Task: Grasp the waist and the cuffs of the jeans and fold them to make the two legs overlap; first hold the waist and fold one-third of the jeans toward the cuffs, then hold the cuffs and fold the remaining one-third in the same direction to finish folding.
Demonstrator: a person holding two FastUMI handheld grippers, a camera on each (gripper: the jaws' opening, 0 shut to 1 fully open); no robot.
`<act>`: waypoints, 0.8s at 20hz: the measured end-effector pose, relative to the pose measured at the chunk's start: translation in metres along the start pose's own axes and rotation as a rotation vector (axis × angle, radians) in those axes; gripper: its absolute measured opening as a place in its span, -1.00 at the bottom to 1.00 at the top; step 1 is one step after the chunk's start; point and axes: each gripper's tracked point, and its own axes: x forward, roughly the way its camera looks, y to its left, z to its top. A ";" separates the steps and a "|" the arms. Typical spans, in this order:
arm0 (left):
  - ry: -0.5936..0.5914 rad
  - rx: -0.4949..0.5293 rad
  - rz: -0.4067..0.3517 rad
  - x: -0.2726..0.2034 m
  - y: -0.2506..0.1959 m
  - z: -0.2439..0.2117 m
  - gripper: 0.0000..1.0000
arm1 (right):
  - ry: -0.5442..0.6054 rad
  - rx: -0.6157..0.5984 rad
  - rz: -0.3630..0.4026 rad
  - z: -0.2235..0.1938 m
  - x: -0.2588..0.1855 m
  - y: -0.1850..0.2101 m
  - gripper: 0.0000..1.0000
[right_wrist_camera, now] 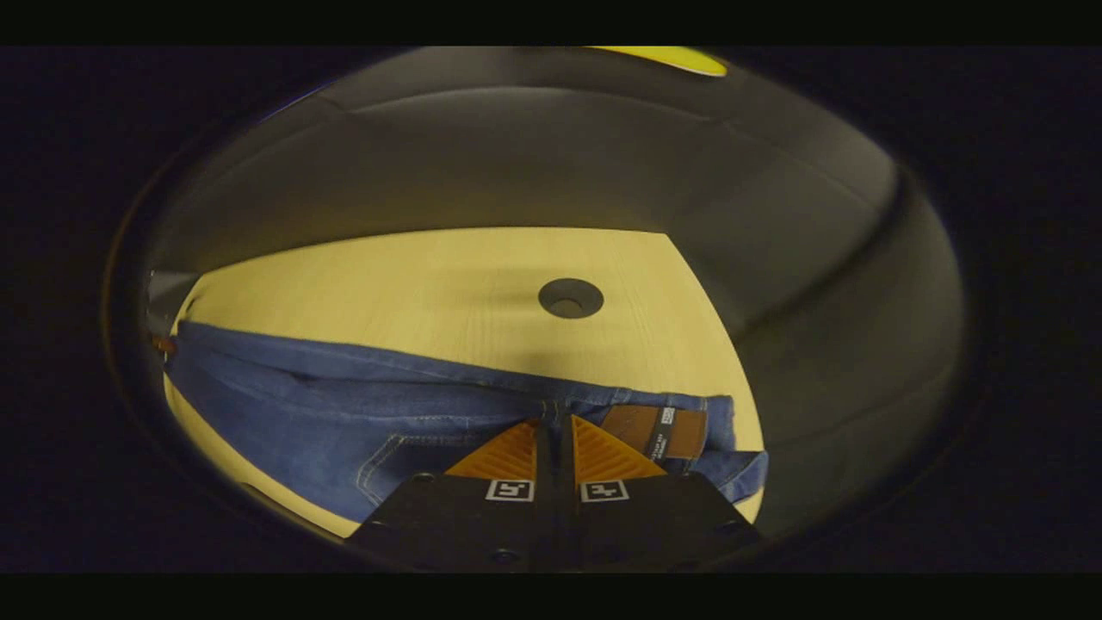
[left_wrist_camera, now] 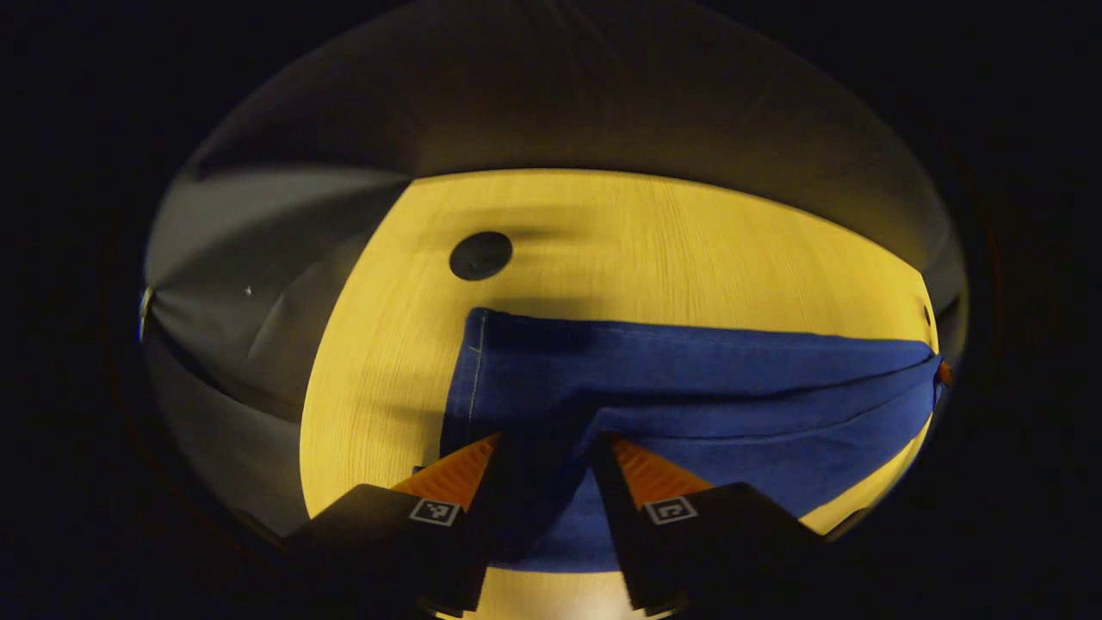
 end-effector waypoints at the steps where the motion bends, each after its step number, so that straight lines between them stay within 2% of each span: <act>1: -0.046 0.025 0.004 -0.002 0.003 0.008 0.36 | 0.007 0.034 0.008 0.000 -0.005 0.001 -0.80; 2: -0.080 0.042 0.011 -0.004 0.006 0.011 0.36 | -0.002 0.072 0.028 0.002 -0.008 0.003 -0.88; 3: -0.110 0.044 0.014 -0.009 0.006 0.015 0.56 | -0.004 0.127 0.081 0.003 -0.006 0.011 -0.51; 5: -0.184 0.041 0.028 -0.025 0.010 0.028 0.77 | -0.010 0.242 0.178 0.015 -0.016 0.032 0.24; 7: -0.279 0.026 0.014 -0.049 0.010 0.044 0.94 | -0.045 0.262 0.179 0.030 -0.027 0.034 0.98; 10: -0.405 0.008 -0.006 -0.093 0.013 0.071 0.95 | -0.110 0.288 0.193 0.045 -0.046 0.025 0.96; 13: -0.473 0.054 -0.006 -0.145 0.017 0.080 0.95 | -0.149 0.324 0.169 0.058 -0.073 -0.005 0.96; 16: -0.514 0.082 -0.053 -0.188 -0.001 0.067 0.95 | -0.085 0.382 0.100 0.042 -0.096 -0.041 0.96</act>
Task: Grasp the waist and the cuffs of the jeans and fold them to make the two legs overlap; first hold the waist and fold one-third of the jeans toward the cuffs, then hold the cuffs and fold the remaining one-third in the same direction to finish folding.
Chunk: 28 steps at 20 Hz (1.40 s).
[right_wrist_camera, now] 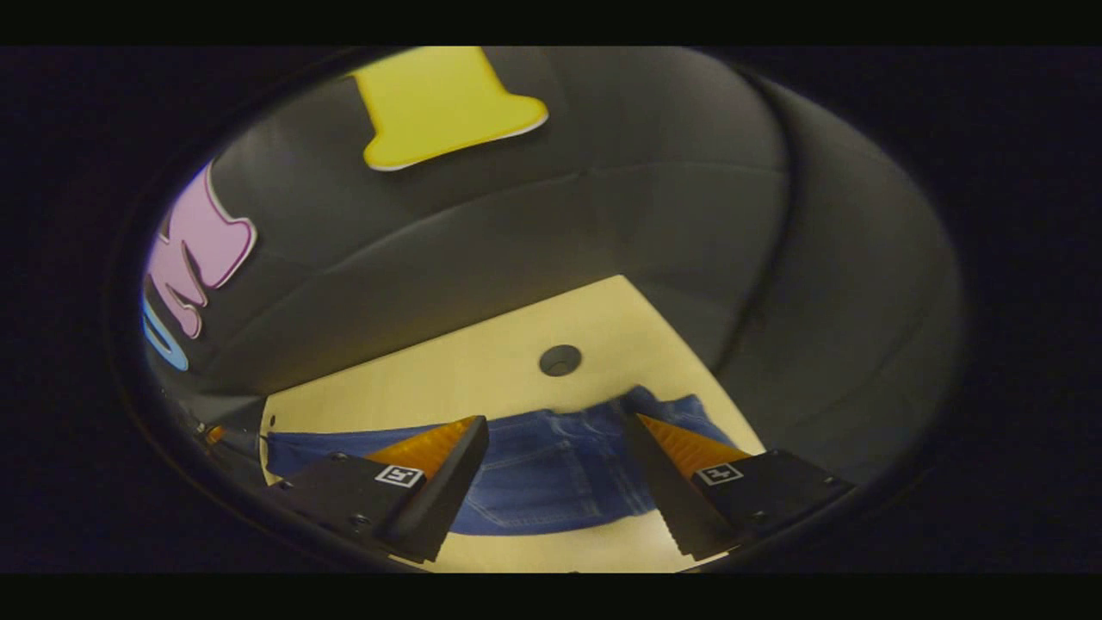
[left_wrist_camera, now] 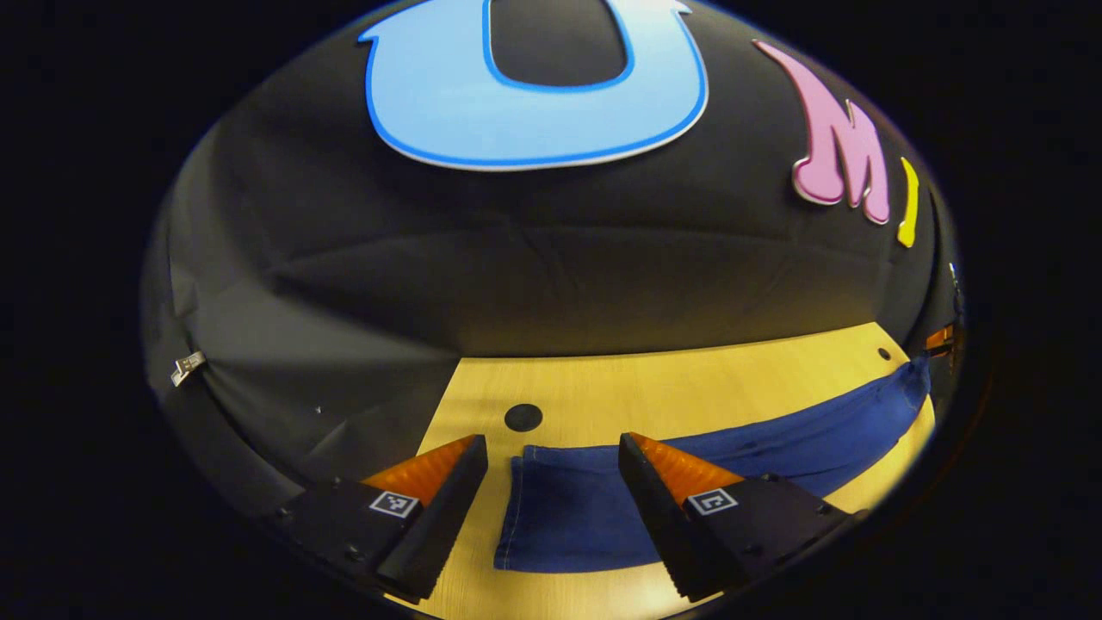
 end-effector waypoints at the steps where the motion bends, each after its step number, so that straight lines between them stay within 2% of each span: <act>1: -0.018 0.002 -0.020 -0.014 -0.006 0.000 0.96 | 0.045 0.024 -0.006 -0.009 -0.004 -0.010 0.96; 6: -0.022 -0.030 -0.125 -0.079 -0.039 -0.034 0.95 | 0.185 0.270 -0.072 -0.059 0.001 -0.055 0.96; 9: 0.025 -0.027 -0.149 -0.097 -0.052 -0.056 0.95 | 0.242 0.420 -0.127 -0.082 0.009 -0.077 0.96; 13: 0.044 -0.011 -0.145 -0.108 -0.060 -0.066 0.95 | 0.274 0.614 -0.149 -0.100 0.028 -0.071 0.97; 14: 0.047 -0.013 -0.145 -0.108 -0.063 -0.066 0.95 | 0.250 0.642 -0.163 -0.096 0.031 -0.072 0.98; 16: 0.041 -0.016 -0.152 -0.108 -0.070 -0.066 0.95 | 0.240 0.699 -0.185 -0.088 0.034 -0.078 0.87; 17: 0.042 -0.018 -0.154 -0.108 -0.075 -0.066 0.95 | 0.242 0.702 -0.219 -0.094 0.030 -0.087 0.93; 20: 0.041 -0.033 -0.147 -0.105 -0.085 -0.066 0.95 | 0.160 0.746 -0.156 -0.099 0.032 -0.092 -0.71; 21: 0.040 -0.041 -0.157 -0.105 -0.090 -0.065 0.95 | 0.143 0.720 -0.154 -0.097 0.025 -0.096 -0.88; 23: 0.048 -0.042 -0.164 -0.106 -0.094 -0.069 0.95 | 0.140 0.668 -0.153 -0.094 0.025 -0.094 -0.89; 25: 0.059 -0.035 -0.157 -0.105 -0.093 -0.072 0.97 | 0.120 0.612 -0.145 -0.091 0.027 -0.090 -0.65; 26: 0.059 -0.037 -0.154 -0.107 -0.091 -0.072 0.96 | 0.107 0.590 -0.138 -0.091 0.025 -0.087 -0.77; 28: 0.057 -0.045 -0.158 -0.109 -0.091 -0.072 0.96 | 0.082 0.562 -0.106 -0.086 0.016 -0.081 -0.78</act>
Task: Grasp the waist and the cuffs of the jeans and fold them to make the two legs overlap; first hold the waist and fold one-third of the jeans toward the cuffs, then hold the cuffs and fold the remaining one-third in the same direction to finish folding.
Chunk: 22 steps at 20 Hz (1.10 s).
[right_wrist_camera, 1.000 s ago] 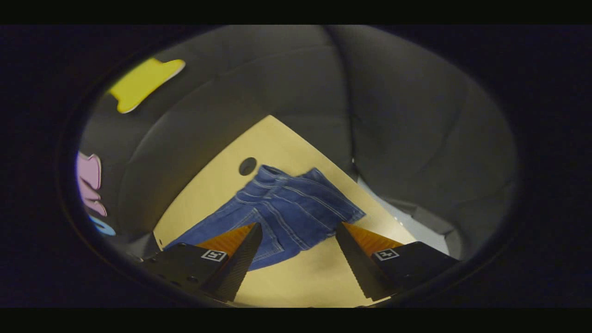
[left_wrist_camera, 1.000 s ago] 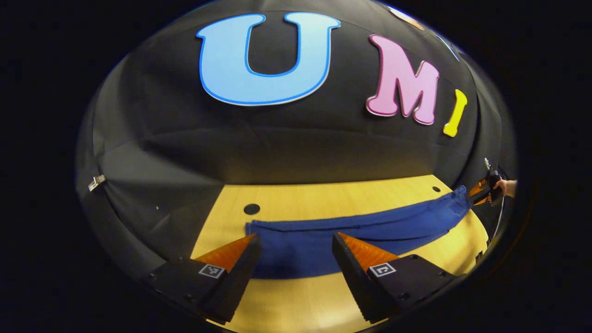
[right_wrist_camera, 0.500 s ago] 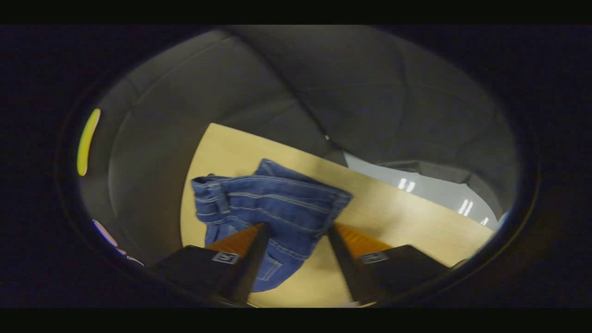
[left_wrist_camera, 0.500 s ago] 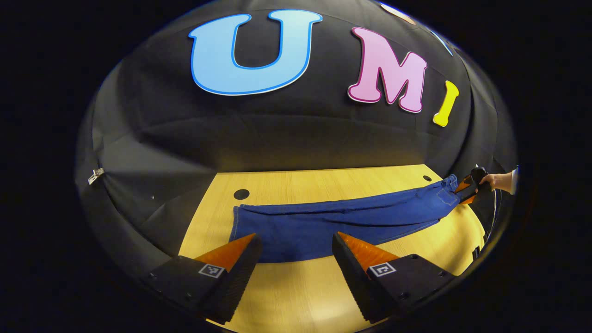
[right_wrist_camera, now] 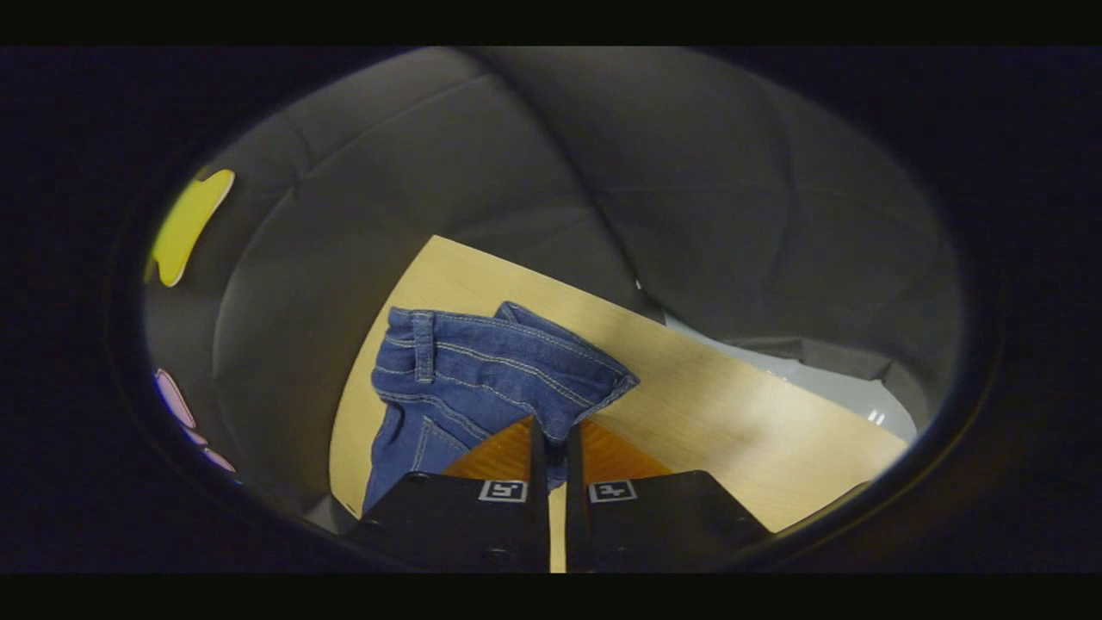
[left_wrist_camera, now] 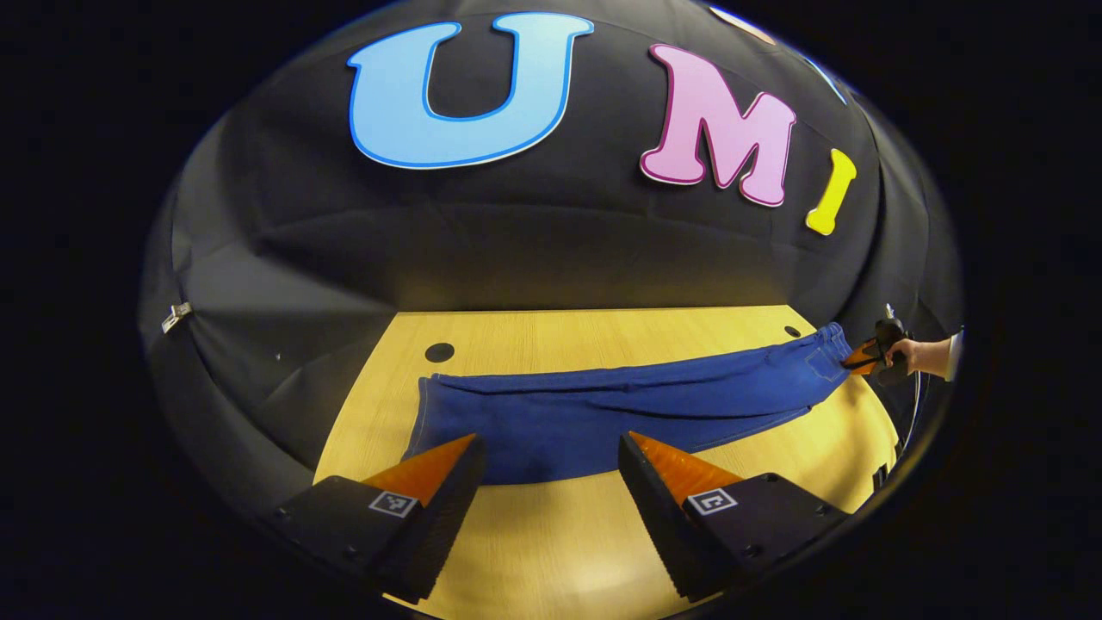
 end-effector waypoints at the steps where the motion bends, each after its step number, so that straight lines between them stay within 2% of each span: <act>1: 0.005 -0.004 -0.004 -0.001 0.000 -0.002 0.95 | -0.011 0.000 0.033 0.002 -0.006 0.007 -0.77; 6: 0.000 -0.007 -0.021 -0.014 -0.008 -0.003 0.96 | -0.036 -0.035 0.217 0.004 -0.044 0.062 -0.80; 12: -0.023 0.015 -0.030 -0.047 -0.008 -0.006 0.96 | -0.031 -0.229 0.414 -0.058 -0.094 0.169 -0.79; 16: -0.023 -0.023 -0.014 -0.073 0.001 -0.021 0.95 | -0.036 -0.420 0.518 -0.140 -0.118 0.247 -0.80; 18: -0.018 -0.038 -0.009 -0.091 0.001 -0.032 0.95 | -0.021 -0.507 0.569 -0.204 -0.120 0.283 -0.79; 20: -0.007 -0.044 -0.002 -0.105 0.001 -0.045 0.96 | 0.036 -0.547 0.601 -0.267 -0.111 0.305 -0.79; 22: 0.012 -0.060 0.001 -0.116 -0.002 -0.060 0.96 | 0.108 -0.615 0.593 -0.330 -0.083 0.309 -0.79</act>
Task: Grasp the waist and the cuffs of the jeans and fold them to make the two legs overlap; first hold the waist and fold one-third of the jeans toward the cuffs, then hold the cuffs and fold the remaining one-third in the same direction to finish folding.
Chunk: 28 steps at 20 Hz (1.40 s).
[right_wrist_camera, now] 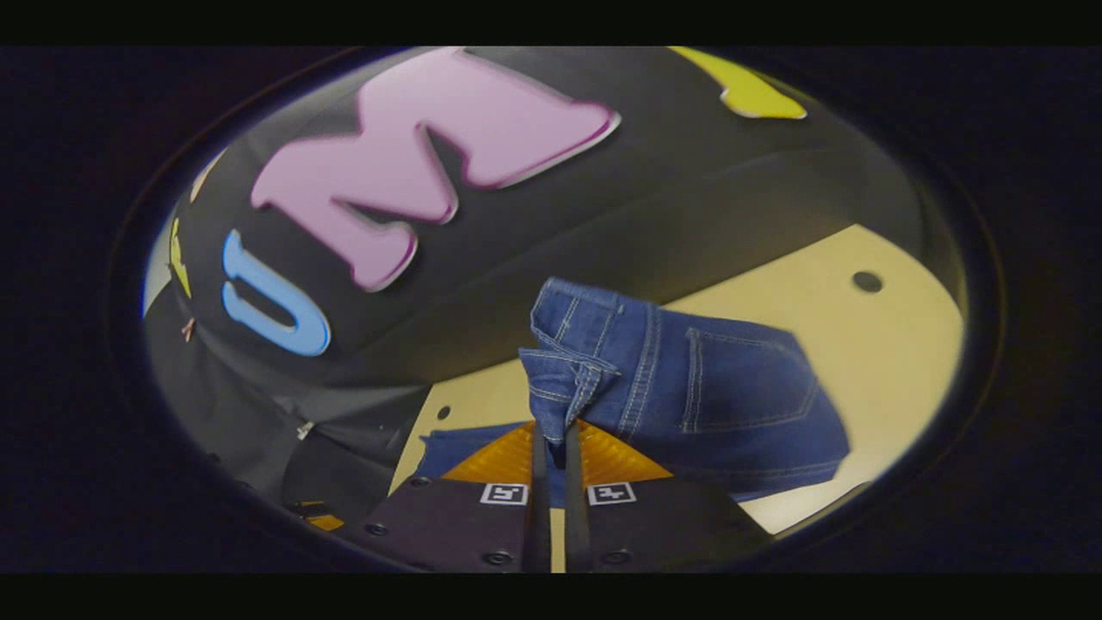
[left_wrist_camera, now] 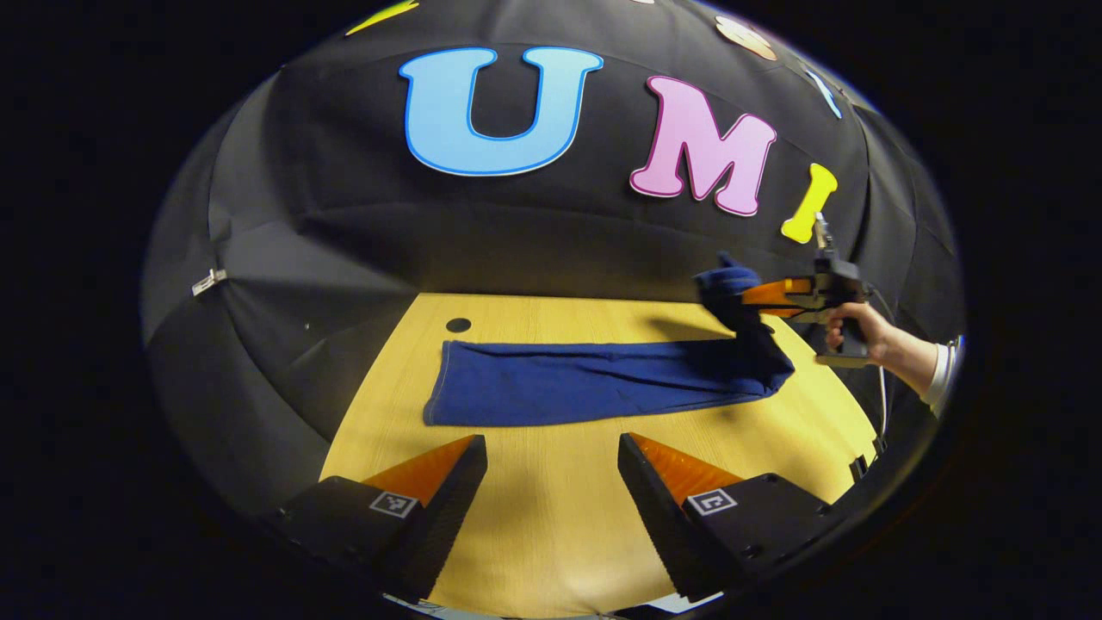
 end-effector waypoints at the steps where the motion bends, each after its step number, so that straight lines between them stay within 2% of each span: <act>1: 0.012 -0.014 0.001 -0.002 -0.001 -0.007 0.95 | 0.052 -0.047 -0.024 -0.028 0.020 0.002 -0.79; 4: 0.037 -0.048 0.016 -0.005 -0.001 -0.022 0.96 | 0.181 -0.129 -0.067 -0.095 0.048 -0.004 -0.79; 7: 0.054 -0.088 0.026 0.003 0.003 -0.033 0.96 | 0.248 -0.175 -0.092 -0.118 0.057 -0.005 -0.79; 8: 0.058 -0.105 0.026 0.006 0.004 -0.036 0.96 | 0.253 -0.171 -0.087 -0.116 0.058 -0.004 -0.91; 9: 0.063 -0.123 0.024 0.011 0.005 -0.038 0.96 | 0.260 -0.159 -0.083 -0.118 0.057 -0.005 -0.79; 10: 0.070 -0.142 0.021 0.017 0.007 -0.040 0.96 | 0.269 -0.140 -0.068 -0.118 0.055 -0.002 -0.80; 11: 0.077 -0.163 0.017 0.025 0.008 -0.040 0.96 | 0.283 -0.123 -0.052 -0.117 0.053 -0.001 -0.67; 13: 0.095 -0.224 0.008 0.047 0.013 -0.034 0.93 | 0.310 -0.077 0.020 -0.115 0.046 0.012 -0.02; 15: 0.120 -0.311 -0.024 0.073 0.016 -0.022 0.92 | 0.266 -0.109 0.079 -0.095 0.029 0.024 0.62; 16: 0.143 -0.344 -0.022 0.087 0.024 -0.019 0.92 | 0.241 -0.134 0.106 -0.082 0.020 0.026 0.84; 17: 0.181 -0.374 -0.020 0.103 0.032 -0.015 0.93 | 0.225 -0.157 0.130 -0.073 0.005 0.029 0.65; 18: 0.230 -0.413 -0.017 0.118 0.039 -0.014 0.92 | 0.209 -0.181 0.143 -0.063 -0.006 0.028 0.65; 19: 0.275 -0.452 -0.003 0.133 0.049 -0.013 0.92 | 0.200 -0.207 0.149 -0.057 -0.017 0.023 0.82; 21: 0.316 -0.493 0.042 0.167 0.072 -0.003 0.92 | 0.191 -0.240 0.153 -0.049 -0.040 0.010 0.82; 25: 0.428 -0.496 0.108 0.226 0.099 0.010 0.91 | 0.182 -0.213 0.139 -0.039 -0.079 -0.025 0.82; 28: 0.490 -0.432 0.205 0.257 0.136 0.010 0.92 | 0.179 -0.195 0.108 -0.039 -0.099 -0.057 0.84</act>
